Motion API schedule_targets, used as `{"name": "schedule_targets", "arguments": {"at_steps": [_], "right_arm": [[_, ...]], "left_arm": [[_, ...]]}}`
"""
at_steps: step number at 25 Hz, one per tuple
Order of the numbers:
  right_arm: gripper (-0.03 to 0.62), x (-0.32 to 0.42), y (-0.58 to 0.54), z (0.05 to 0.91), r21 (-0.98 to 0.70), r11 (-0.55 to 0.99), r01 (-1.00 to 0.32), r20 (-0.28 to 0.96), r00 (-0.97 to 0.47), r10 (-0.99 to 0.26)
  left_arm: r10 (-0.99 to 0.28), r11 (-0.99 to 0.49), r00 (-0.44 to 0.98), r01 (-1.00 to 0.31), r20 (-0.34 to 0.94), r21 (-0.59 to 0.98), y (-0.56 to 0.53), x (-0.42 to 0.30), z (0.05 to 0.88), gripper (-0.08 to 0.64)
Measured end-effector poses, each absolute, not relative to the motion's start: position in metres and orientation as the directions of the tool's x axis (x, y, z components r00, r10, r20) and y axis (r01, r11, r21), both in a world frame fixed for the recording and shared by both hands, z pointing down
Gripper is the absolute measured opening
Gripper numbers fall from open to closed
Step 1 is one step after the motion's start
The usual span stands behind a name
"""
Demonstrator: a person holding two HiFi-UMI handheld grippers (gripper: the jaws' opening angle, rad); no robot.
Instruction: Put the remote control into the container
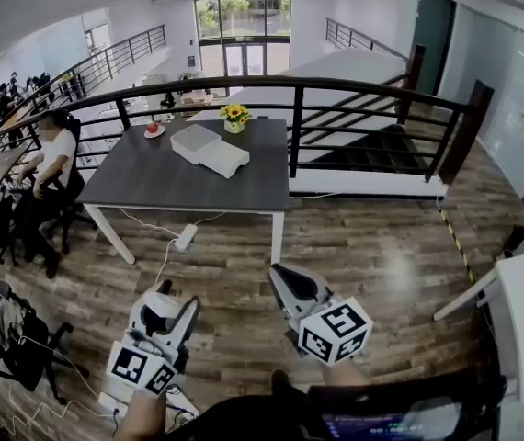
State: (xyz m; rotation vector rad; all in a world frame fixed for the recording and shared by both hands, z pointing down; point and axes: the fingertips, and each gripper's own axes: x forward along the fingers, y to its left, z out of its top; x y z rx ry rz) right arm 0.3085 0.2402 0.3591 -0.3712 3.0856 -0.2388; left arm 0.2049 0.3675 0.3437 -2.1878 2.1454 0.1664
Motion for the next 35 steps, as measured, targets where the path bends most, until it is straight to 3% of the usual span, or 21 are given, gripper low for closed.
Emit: {"name": "schedule_targets", "arguments": {"at_steps": [18, 26, 35], "right_arm": [[0.002, 0.308, 0.073, 0.359, -0.192, 0.96, -0.206, -0.012, -0.977, -0.212], [0.002, 0.25, 0.037, 0.367, -0.194, 0.958, -0.211, 0.028, -0.977, -0.21], [0.002, 0.13, 0.011, 0.356, -0.156, 0.966, -0.206, 0.019, -0.978, -0.206]], "left_arm": [[-0.997, 0.035, -0.036, -0.999, -0.063, 0.007, 0.207, 0.2, 0.345, 0.253], [-0.998, 0.021, -0.023, -1.0, -0.055, 0.023, 0.162, 0.143, 0.355, 0.253], [-0.996, -0.017, 0.016, -1.0, -0.092, 0.009, 0.134, 0.029, 0.347, 0.253]]}}
